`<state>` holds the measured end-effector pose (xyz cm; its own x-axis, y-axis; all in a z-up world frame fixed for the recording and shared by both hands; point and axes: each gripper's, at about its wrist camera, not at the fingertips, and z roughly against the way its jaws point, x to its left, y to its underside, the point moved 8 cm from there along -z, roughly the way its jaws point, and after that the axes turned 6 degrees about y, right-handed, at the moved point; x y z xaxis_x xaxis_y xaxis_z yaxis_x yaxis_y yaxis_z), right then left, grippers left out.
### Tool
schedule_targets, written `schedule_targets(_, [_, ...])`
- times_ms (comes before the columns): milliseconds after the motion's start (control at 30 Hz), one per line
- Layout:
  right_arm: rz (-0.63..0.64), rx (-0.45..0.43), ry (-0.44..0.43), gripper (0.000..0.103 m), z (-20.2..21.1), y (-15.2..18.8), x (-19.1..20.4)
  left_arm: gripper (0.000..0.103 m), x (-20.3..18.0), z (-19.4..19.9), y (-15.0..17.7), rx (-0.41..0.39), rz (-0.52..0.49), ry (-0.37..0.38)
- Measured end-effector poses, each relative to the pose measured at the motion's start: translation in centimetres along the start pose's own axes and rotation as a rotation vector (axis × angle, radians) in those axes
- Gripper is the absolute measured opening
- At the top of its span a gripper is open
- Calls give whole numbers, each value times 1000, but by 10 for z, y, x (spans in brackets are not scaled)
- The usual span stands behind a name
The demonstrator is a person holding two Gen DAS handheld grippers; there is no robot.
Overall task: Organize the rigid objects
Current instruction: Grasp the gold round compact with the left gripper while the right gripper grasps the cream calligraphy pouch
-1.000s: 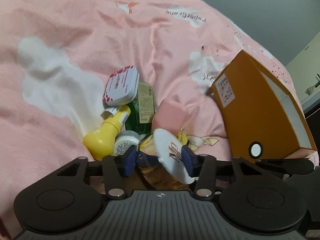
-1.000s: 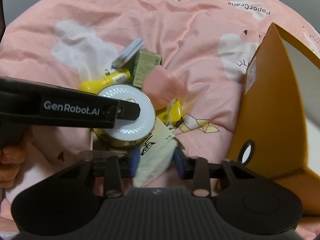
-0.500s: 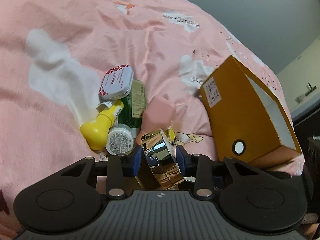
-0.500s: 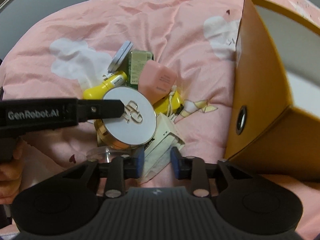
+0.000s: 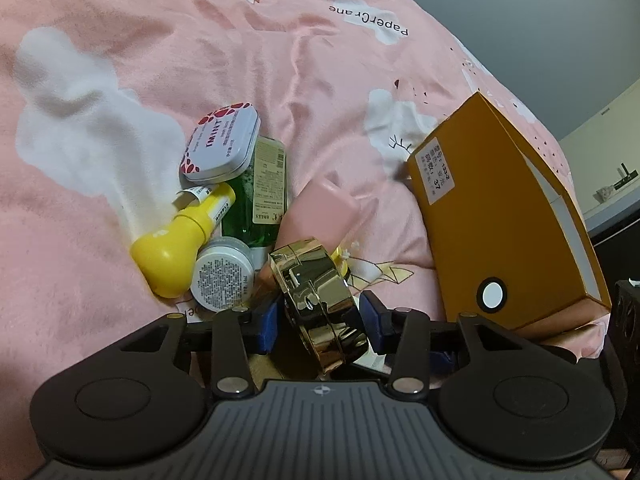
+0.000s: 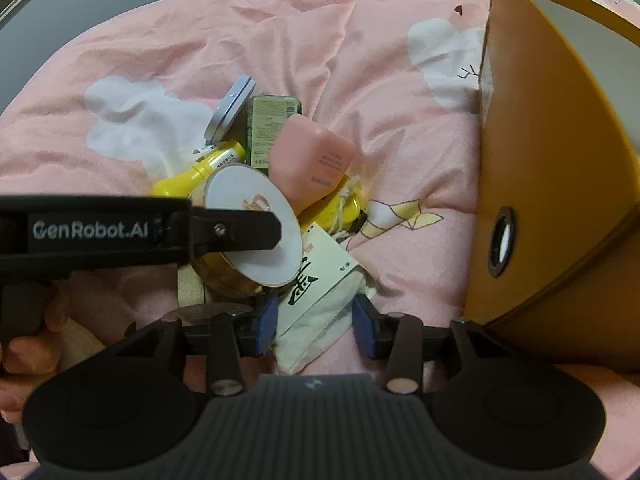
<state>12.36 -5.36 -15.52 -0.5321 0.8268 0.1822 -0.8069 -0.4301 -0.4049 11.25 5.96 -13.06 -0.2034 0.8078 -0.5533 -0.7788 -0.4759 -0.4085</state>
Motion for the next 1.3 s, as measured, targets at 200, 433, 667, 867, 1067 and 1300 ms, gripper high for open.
schedule_targets(200, [29,-46,51,42,10,-3,3,39,-4,9,0,-25,-40,-38])
schedule_targets(433, [126,-65,151,49,10,-7,11,35,-13,32,2,-92,-121,-44])
schedule_targets(667, [109,-32,177,56,1,-4,10,35,-5,40,3,-111,-89,-14])
schedule_targets(867, [69,14,111,71,-20,-4,14,35,4,41,1,-121,-51,8])
schedule_targets(1067, [20,-23,34,37,-1,-7,13,35,6,40,1,-116,-38,13])
schedule_targets(1300, [-10,-32,-66,27,10,-9,21,35,11,38,2,-108,-19,-5])
